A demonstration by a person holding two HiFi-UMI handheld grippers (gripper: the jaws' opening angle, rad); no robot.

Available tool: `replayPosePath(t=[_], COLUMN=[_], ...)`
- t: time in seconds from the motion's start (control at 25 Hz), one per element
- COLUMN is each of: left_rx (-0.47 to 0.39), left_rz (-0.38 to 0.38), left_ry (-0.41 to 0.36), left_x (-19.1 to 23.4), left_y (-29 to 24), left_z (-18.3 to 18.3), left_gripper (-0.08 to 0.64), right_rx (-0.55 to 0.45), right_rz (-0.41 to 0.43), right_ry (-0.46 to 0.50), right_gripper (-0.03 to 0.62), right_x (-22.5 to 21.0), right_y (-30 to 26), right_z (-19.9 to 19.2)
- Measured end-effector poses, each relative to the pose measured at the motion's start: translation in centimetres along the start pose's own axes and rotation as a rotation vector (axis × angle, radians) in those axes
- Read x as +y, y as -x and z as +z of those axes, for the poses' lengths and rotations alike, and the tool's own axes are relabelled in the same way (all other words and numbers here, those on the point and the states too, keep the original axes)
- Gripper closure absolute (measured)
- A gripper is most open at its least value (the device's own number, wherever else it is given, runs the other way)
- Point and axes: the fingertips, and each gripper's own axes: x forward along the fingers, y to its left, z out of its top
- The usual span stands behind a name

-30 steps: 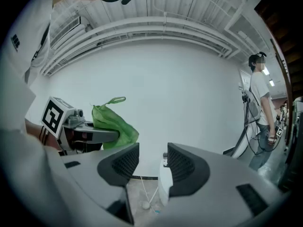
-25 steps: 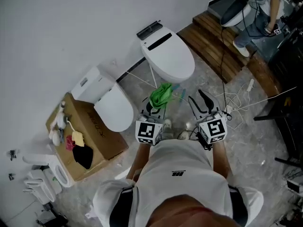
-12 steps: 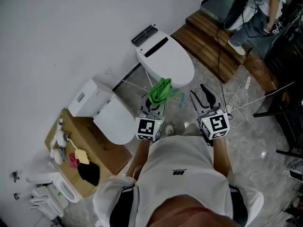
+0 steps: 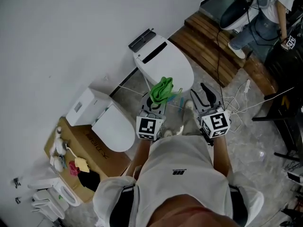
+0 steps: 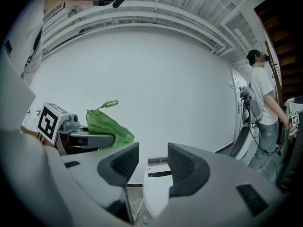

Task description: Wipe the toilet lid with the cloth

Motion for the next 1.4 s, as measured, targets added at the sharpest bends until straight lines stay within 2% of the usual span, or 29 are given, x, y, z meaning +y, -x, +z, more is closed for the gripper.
replayPosePath(t=[0.28,0.84,1.16,1.4], left_rx=[0.017,0.064,0.091,0.117], left_rz=[0.074,0.27,0.291,0.264], left_ry=[0.01,0.021,0.031,0.059], left_x=[1.8,2.7,3.3,4.7], left_y=[-7.1,-19.5,-23.4,-25.3], left_z=[0.3,1.5,0.7,-0.8], left_gripper=[0.474,0.474,0.474,0.474], right_rx=[0.024,0.03,0.05,0.086], right_rz=[0.08,0.339,0.386,0.39], right_ry=[-0.019,-0.044,-0.071,-0.059], right_gripper=[0.394,0.394,0.394,0.394], right_x=[-6.0,-17.0,-19.5,-19.4], right_y=[-5.6,-13.9,-16.8,-19.2], right_z=[-0.1,0.4,-0.6,-1.5])
